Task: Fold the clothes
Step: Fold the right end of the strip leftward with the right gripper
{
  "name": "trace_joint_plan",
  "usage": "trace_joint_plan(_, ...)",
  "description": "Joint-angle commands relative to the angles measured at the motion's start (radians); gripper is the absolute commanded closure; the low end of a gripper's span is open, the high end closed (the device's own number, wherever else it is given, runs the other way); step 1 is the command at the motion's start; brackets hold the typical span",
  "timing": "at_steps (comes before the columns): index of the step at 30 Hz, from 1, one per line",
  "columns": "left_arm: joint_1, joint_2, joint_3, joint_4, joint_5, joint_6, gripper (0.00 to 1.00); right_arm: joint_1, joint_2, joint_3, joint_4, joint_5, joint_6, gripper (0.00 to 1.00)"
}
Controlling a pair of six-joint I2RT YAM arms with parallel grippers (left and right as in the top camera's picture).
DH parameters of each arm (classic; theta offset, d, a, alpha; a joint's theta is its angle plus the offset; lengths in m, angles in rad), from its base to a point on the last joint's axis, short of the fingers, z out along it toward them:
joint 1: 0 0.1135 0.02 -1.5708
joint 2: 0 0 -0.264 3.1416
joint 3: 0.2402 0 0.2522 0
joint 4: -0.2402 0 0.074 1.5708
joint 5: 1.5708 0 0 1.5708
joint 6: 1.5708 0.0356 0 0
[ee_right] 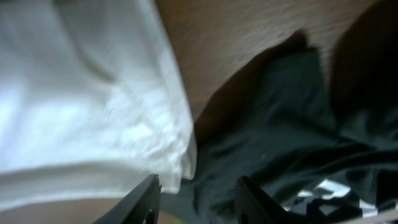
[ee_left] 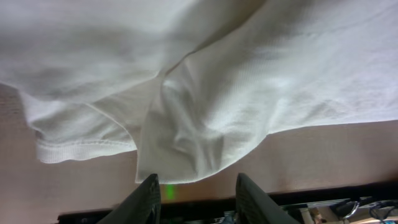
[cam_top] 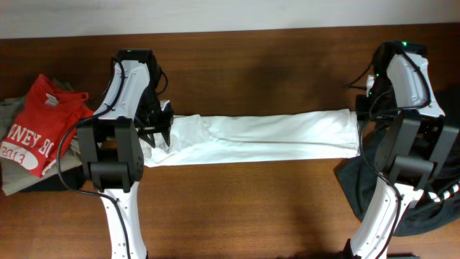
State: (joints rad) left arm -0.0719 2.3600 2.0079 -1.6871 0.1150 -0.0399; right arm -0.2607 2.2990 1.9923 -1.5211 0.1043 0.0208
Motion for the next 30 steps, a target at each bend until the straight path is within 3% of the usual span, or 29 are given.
trace_joint_plan(1,0.002,-0.084,-0.003,0.006,-0.012,0.034,0.6,-0.046,-0.013,-0.006,0.027,-0.188,-0.148,0.54)
trace_joint_plan(5,0.002,-0.158,0.004,0.14,-0.011,0.032,0.58,-0.062,-0.013,-0.006,0.045,-0.319,-0.292,0.46)
trace_joint_plan(9,0.002,-0.158,0.004,0.169,0.004,0.032,0.55,-0.062,0.018,-0.097,0.129,-0.319,-0.305,0.34)
trace_joint_plan(14,0.002,-0.158,0.004,0.195,0.004,0.033,0.55,-0.06,0.018,-0.301,0.307,-0.383,-0.328,0.33)
trace_joint_plan(17,0.002,-0.158,0.004,0.195,0.004,0.032,0.55,-0.06,0.018,-0.305,0.293,-0.397,-0.328,0.92)
trace_joint_plan(18,0.002,-0.158,0.004,0.195,0.004,0.033,0.55,-0.06,0.018,-0.305,0.286,-0.432,-0.328,0.96)
trace_joint_plan(21,0.003,-0.158,0.004,0.19,0.002,0.033,0.58,-0.061,0.017,-0.278,0.267,-0.449,-0.331,0.96)
trace_joint_plan(24,0.005,-0.158,0.004,0.185,0.0,0.033,0.58,-0.055,0.011,-0.076,0.131,-0.426,-0.293,0.96)
trace_joint_plan(26,0.005,-0.158,0.004,0.201,0.0,0.033,0.57,0.005,0.009,0.067,0.014,-0.422,-0.293,0.96)
trace_joint_plan(30,0.005,-0.158,0.004,0.194,0.0,0.033,0.57,0.212,0.008,0.099,-0.019,-0.396,-0.201,0.96)
